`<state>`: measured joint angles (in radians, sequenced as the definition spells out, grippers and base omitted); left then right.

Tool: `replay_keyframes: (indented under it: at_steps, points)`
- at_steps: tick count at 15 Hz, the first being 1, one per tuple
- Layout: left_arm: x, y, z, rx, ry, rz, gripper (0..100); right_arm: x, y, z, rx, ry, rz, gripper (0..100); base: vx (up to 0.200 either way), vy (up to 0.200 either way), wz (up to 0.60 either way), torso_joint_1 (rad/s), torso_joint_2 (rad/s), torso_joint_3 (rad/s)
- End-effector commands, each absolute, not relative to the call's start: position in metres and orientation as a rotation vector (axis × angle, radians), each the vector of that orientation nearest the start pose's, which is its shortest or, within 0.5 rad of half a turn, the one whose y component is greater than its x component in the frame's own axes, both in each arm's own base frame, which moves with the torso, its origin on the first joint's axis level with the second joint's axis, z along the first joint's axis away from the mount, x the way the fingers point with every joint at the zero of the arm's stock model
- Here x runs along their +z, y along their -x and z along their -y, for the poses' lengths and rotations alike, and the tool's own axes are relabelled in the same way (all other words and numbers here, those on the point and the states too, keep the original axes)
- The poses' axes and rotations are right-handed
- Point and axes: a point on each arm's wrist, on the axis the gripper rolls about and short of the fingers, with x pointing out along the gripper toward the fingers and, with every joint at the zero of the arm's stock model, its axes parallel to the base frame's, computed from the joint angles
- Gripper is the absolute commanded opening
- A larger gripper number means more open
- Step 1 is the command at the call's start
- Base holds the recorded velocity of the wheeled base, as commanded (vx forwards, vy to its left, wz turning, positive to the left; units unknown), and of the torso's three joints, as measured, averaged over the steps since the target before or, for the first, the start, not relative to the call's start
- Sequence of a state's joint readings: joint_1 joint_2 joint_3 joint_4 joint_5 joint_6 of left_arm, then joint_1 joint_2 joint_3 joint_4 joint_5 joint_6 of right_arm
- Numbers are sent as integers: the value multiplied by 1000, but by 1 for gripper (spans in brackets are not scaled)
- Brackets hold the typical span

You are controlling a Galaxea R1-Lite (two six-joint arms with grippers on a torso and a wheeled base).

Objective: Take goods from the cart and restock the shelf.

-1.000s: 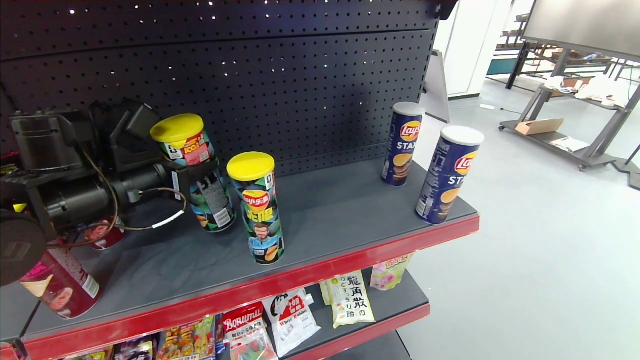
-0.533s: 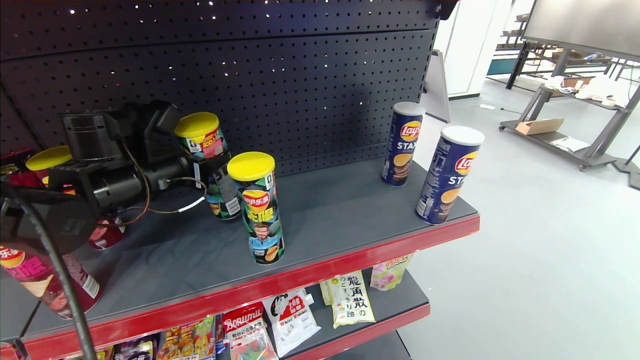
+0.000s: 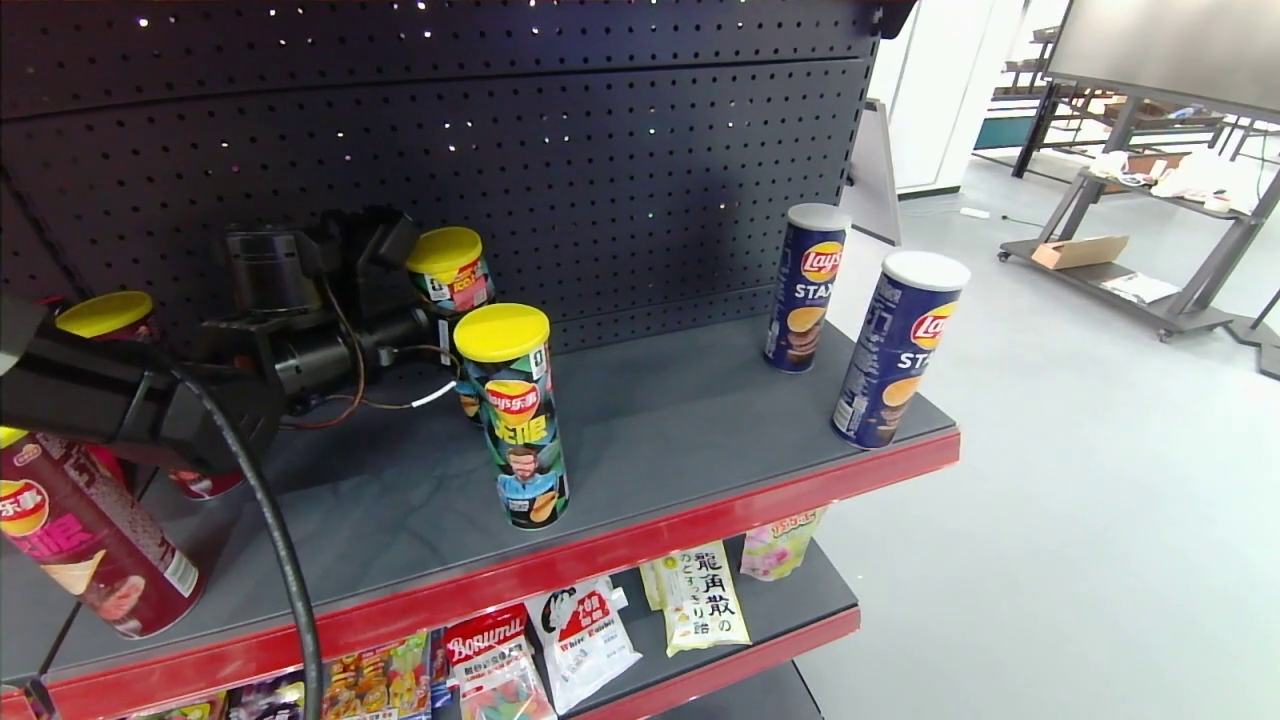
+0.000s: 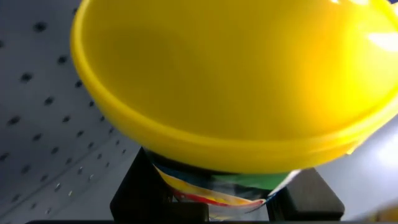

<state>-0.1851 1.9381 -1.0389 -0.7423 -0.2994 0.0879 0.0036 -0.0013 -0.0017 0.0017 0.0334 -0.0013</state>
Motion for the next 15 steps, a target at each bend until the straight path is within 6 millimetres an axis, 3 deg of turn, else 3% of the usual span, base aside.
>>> replay_keyframes:
  at_steps: [1, 4, 15]
  points:
    - [170, -380, 84, -502, -78, -135, 0, 76, 23, -1, 37, 2, 0, 100, 0, 0, 0, 0, 0, 0]
    - [168, -390, 92, -484, -81, -126, 0, 76, 23, -1, 37, 2, 0, 100, 0, 0, 0, 0, 0, 0]
    - [160, -409, 96, -482, -80, -110, 0, 76, 23, -1, 37, 2, 0, 100, 0, 0, 0, 0, 0, 0]
